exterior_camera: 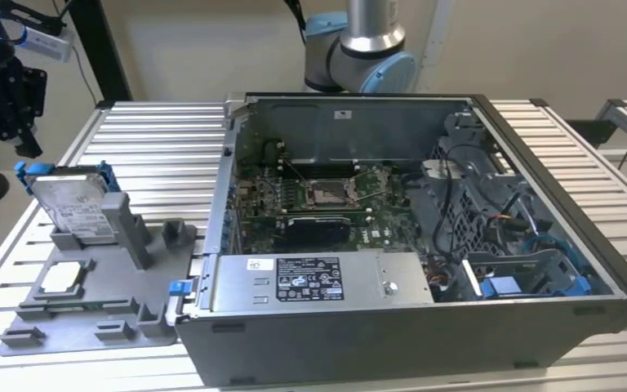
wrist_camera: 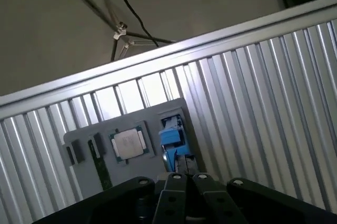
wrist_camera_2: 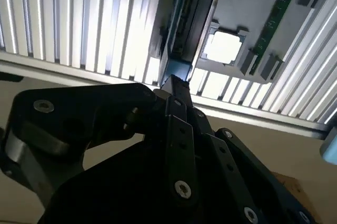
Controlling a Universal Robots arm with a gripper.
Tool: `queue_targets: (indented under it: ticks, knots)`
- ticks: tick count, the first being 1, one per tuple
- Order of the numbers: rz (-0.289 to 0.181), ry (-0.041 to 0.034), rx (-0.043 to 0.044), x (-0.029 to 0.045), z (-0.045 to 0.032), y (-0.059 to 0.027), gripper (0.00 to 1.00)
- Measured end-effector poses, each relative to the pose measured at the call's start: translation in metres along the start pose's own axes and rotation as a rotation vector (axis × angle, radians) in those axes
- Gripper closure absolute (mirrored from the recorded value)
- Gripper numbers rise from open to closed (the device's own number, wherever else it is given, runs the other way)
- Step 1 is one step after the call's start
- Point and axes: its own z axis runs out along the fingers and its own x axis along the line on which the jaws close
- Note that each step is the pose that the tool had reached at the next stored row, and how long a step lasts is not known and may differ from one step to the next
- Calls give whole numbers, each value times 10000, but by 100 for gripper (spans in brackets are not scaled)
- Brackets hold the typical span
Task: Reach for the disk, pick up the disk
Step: 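Pick up the disk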
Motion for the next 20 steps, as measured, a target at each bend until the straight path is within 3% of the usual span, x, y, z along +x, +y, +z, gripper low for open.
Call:
queue_targets:
  ticks: [11, 20]
  knots:
    - [-1920, 43, 65, 0, 0, 0, 100]
    - [-2442, 58, 67, 68, -1, -19, 100]
